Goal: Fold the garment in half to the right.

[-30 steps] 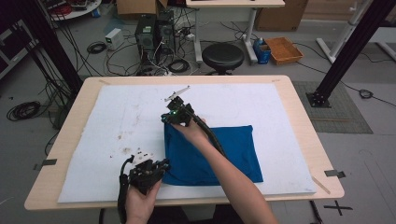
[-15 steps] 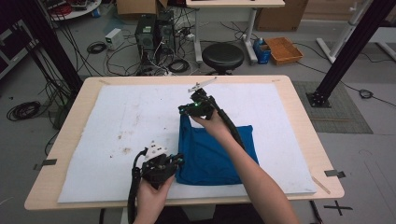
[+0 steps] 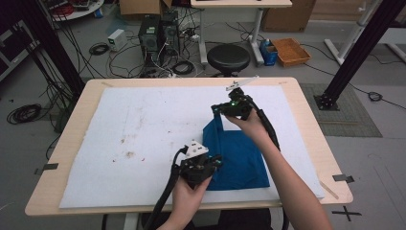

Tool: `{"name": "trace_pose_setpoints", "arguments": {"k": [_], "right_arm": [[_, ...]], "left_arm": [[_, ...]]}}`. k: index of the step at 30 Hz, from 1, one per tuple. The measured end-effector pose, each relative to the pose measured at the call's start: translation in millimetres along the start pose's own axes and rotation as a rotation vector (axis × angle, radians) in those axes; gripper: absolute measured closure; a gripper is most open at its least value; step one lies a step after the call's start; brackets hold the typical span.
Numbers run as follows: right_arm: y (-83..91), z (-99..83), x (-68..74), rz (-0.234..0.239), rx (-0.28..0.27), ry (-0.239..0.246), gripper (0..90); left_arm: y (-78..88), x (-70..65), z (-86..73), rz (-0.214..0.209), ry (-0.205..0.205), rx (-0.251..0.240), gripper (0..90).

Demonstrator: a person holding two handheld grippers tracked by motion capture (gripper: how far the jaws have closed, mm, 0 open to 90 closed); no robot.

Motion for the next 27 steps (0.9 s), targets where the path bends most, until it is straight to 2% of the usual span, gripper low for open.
{"name": "trace_pose_setpoints", "arguments": {"k": [4, 5, 12, 19, 27], "right_arm": [[17.2, -10.7, -15.2, -0.013, 0.005, -0.013, 88.1], [21.9, -14.2, -19.8, -0.019, 0.014, -0.018, 88.1], [42.0, -33.0, -43.2, -0.066, 0.055, -0.024, 88.1], [50.7, -48.0, -59.0, -0.097, 0.081, -0.032, 88.2], [50.1, -54.2, -66.4, -0.109, 0.12, -0.005, 88.2]], "left_arm": [[-12.1, -9.4, 3.6, -0.022, -0.001, -0.001, 86.0], [-22.4, -16.8, 5.4, -0.034, -0.002, 0.003, 86.1], [-50.8, -33.3, 6.7, -0.057, 0.009, 0.019, 86.1], [-69.5, -39.4, 2.9, -0.066, 0.017, 0.036, 86.1], [-87.5, -48.0, 0.6, -0.071, 0.015, 0.045, 86.0]]}}
Point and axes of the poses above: each handheld gripper's, and its own axes: y roughly backward along the jaws, z roughly out of its top, x roughly to its left, the point moved 3 cm from there along -y, roughly forward along the jaws, and after that the axes turned 2 degrees about -y, right-handed, at the moved point
